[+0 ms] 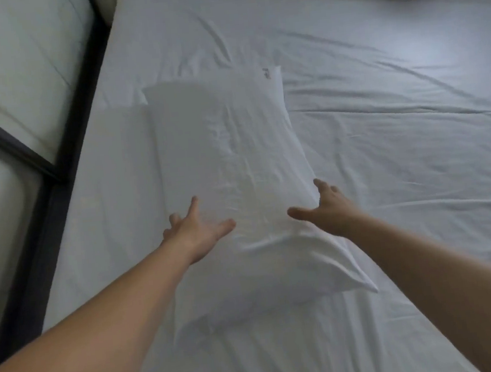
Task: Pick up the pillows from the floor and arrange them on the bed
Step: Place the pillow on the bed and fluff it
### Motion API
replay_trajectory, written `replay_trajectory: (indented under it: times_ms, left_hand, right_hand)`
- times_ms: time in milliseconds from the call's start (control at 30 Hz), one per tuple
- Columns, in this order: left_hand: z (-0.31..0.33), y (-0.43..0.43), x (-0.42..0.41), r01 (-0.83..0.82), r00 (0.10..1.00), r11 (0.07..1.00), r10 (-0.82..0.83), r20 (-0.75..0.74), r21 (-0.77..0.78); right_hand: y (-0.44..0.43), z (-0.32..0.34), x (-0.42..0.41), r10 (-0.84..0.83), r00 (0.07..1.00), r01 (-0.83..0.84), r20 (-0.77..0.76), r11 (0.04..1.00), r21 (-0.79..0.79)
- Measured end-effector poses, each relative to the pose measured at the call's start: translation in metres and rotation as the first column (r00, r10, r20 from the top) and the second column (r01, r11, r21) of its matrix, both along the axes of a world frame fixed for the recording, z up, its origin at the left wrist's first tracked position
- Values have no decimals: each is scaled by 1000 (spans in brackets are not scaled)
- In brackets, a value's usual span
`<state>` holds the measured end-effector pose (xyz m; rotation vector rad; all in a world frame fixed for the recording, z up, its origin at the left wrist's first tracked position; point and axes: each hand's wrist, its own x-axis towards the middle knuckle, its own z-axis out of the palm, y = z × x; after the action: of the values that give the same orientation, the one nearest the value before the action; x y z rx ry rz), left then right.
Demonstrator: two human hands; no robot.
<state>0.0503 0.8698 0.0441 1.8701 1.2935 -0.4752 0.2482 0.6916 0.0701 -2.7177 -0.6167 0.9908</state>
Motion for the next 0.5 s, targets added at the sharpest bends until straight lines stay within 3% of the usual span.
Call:
replay_trajectory:
  times_ms: [167, 267, 500]
  left_hand:
    - [-89, 2, 30, 192, 980, 981, -194, 37, 36]
    - [-135, 1, 38, 228, 973, 967, -229, 1, 118]
    - [-131, -15, 40, 184, 978, 904, -207, 20, 385]
  right_hand:
    - [47, -99, -8, 24, 1000, -23, -16, 999, 23]
    - [55, -149, -9, 19, 992, -20, 128, 1000, 3]
    - [46, -157, -23, -72, 942, 74, 328, 997, 9]
